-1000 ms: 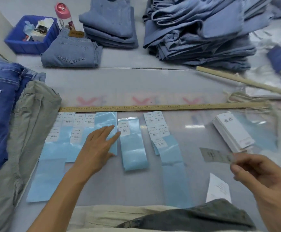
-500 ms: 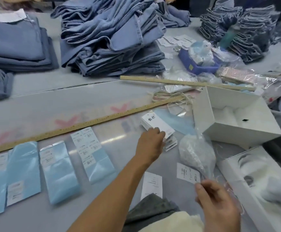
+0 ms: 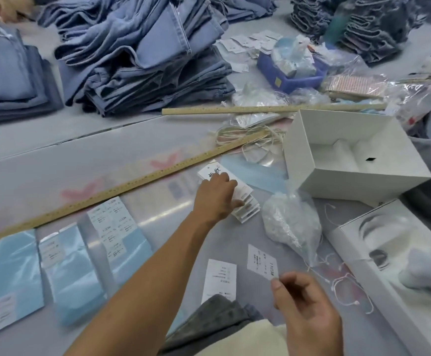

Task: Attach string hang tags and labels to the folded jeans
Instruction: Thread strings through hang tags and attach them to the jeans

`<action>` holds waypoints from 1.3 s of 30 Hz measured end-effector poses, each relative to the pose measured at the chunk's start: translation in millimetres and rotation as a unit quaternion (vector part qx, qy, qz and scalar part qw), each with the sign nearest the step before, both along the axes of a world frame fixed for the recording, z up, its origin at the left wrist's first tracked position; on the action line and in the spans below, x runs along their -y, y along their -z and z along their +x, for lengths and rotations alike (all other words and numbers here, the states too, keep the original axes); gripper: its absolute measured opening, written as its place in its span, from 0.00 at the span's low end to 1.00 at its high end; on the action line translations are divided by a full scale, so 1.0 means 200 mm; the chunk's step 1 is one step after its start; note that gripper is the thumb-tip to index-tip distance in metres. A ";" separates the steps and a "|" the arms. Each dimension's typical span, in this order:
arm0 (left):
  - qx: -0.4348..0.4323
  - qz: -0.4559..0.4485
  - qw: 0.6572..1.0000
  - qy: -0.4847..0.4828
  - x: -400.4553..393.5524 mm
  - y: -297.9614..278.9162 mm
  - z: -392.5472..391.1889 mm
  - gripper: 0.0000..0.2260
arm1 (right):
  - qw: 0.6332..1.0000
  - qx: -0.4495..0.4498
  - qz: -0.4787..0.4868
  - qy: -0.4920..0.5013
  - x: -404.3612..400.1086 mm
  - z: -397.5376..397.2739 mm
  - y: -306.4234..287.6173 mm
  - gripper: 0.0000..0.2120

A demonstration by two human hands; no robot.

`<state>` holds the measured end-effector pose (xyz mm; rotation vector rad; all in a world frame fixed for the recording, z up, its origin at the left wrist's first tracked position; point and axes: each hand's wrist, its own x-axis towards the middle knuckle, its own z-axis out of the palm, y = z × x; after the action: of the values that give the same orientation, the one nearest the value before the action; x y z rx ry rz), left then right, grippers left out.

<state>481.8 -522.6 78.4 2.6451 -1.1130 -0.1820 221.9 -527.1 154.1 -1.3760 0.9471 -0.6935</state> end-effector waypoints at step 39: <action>-0.375 -0.354 0.837 -0.184 -0.09 -0.14 0.11 0.05 | 0.999 -0.029 0.024 -0.021 0.01 0.00 0.02 0.10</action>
<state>503.9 -504.1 106.7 1.7764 -0.2919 -0.5441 221.5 -529.3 149.3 -1.3763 0.9724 -0.5973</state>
